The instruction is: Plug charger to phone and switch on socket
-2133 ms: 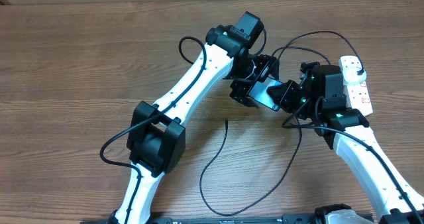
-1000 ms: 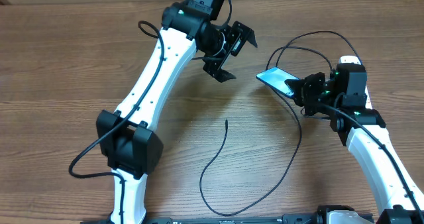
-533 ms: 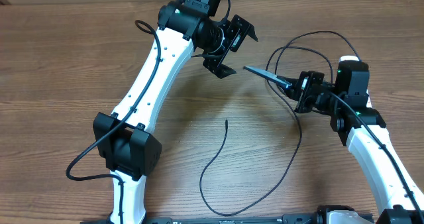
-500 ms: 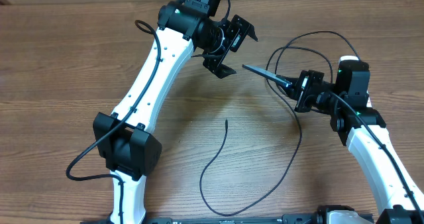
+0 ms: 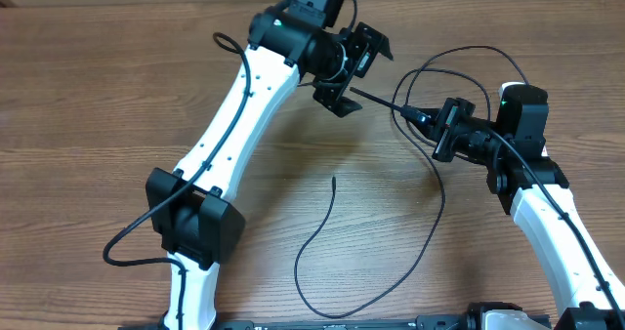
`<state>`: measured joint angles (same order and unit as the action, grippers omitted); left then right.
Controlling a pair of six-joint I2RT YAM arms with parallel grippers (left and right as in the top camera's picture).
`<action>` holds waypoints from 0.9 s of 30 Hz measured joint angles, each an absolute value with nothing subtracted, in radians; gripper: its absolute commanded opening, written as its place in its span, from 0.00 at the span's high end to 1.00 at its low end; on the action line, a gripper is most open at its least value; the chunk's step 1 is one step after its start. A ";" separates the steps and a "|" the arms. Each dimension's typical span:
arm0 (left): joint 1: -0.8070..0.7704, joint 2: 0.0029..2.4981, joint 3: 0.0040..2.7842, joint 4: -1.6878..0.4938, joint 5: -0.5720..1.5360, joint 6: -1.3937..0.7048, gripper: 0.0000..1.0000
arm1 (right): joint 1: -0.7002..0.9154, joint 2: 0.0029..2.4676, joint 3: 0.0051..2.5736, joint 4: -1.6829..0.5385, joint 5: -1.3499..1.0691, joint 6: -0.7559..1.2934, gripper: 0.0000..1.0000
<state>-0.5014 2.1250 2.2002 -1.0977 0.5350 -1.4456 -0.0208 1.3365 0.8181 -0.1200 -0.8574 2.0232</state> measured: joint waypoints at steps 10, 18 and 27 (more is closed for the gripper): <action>-0.538 2.125 2.200 -1.099 0.481 -1.458 0.00 | -0.021 1.336 0.818 -0.048 -0.865 2.024 0.96; -0.549 2.125 2.200 -1.114 0.473 -1.485 0.00 | -0.021 1.336 0.818 0.010 -0.884 2.023 0.96; -0.587 2.125 2.200 -1.143 0.455 -1.554 0.00 | -0.021 1.336 0.818 0.022 -0.897 2.023 0.96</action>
